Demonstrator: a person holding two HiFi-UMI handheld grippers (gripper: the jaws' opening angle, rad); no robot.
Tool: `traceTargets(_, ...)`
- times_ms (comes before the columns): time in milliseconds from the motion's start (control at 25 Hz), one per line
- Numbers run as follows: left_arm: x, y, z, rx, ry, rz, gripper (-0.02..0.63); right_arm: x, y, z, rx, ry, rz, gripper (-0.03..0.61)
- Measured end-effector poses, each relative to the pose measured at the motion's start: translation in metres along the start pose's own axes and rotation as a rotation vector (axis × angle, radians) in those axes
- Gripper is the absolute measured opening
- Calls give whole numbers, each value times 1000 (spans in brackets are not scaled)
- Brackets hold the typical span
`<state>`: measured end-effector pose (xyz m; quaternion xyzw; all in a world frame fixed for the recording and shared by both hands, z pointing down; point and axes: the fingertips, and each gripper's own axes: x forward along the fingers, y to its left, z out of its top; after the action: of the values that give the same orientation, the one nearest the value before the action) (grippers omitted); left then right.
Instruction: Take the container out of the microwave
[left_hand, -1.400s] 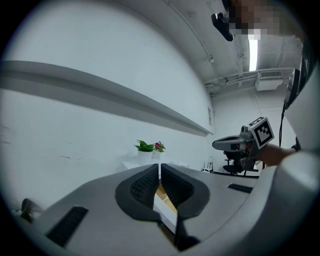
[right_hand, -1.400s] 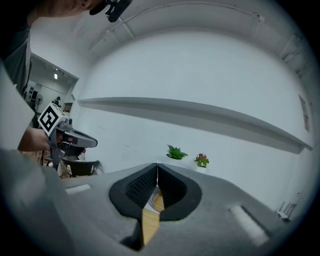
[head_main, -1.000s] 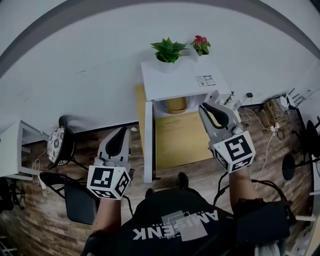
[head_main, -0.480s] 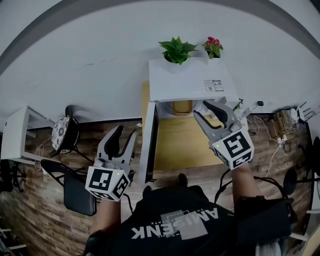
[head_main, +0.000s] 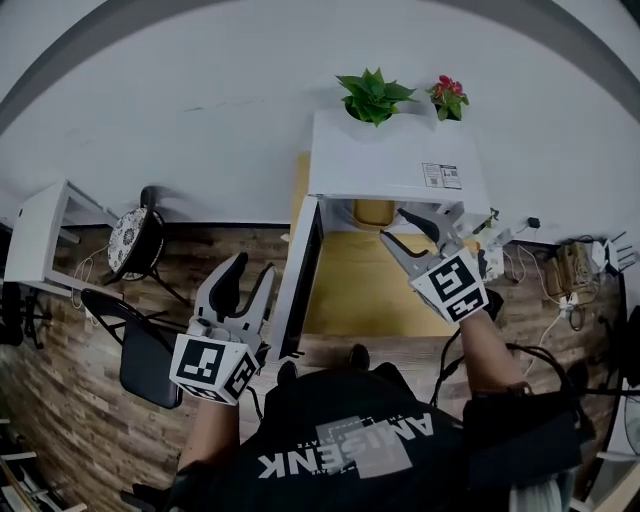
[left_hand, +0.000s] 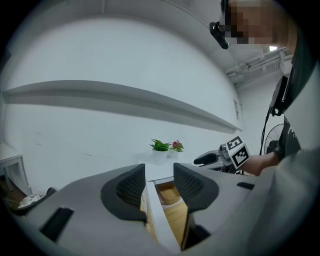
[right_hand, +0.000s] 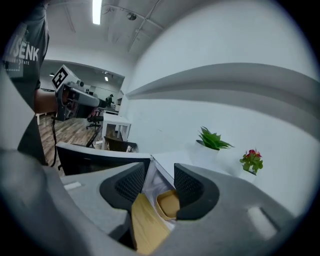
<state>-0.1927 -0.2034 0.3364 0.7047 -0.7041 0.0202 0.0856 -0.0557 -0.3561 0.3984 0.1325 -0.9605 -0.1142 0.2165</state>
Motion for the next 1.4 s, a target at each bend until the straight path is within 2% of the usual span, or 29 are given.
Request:
traceTargets(280,-9,-6,-10,-13,11,75,179,35,3,-64,-75,108,82,170)
traceTargets(600,-22,-10,-19,-28,48,167,190,76,4,-108,-149,159,166,170)
traceTargets(880,-33,-14,-23,-27,55,239,190,113,0,-154,-217,251,200,170)
traceTargets(1120,-43,-16,-33,-50,60,302,190,146,-8,-179,-330,299,192,170)
traceTargets(1400,-56,-12,-39,-71,64,360,190,168,-14,-204,-394,395,203,169)
